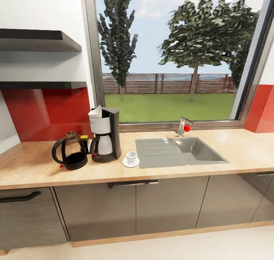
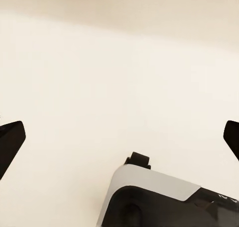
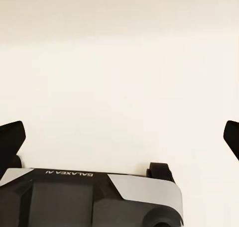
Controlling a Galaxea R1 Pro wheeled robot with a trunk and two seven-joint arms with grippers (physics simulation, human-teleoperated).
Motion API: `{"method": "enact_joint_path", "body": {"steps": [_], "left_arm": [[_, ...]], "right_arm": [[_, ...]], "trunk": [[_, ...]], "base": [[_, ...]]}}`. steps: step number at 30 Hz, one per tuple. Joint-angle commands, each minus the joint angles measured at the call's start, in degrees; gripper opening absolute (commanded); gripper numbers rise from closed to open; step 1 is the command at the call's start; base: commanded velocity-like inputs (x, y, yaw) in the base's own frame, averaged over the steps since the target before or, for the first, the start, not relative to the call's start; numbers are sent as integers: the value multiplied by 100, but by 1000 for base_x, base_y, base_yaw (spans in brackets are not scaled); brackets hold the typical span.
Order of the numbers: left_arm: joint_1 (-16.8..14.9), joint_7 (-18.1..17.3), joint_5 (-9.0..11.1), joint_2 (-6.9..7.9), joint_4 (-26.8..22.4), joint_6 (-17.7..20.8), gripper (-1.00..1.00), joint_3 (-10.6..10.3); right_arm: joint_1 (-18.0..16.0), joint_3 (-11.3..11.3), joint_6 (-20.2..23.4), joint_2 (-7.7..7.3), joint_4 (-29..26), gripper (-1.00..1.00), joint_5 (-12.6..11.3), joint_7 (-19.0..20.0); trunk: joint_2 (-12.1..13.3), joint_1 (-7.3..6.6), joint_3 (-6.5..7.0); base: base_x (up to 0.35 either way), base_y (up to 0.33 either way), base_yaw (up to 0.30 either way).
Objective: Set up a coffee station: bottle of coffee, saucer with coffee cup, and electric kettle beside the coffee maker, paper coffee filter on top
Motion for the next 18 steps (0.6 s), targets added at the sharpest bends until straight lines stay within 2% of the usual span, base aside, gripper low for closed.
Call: {"method": "enact_joint_path", "body": {"steps": [1, 18], "left_arm": [[-5, 19, 47, 2, 4, -17, 100, -48], [-5, 19, 40, 12, 5, -16, 100, -45]], "right_arm": [[-8, 48, 7, 3, 10, 100, -55, 1], [-8, 52, 7, 3, 10, 100, -55, 1]], "trunk": [[-7, 1, -9], [-7, 1, -9]], "base": [[0, 0, 0], [0, 0, 0]]}}
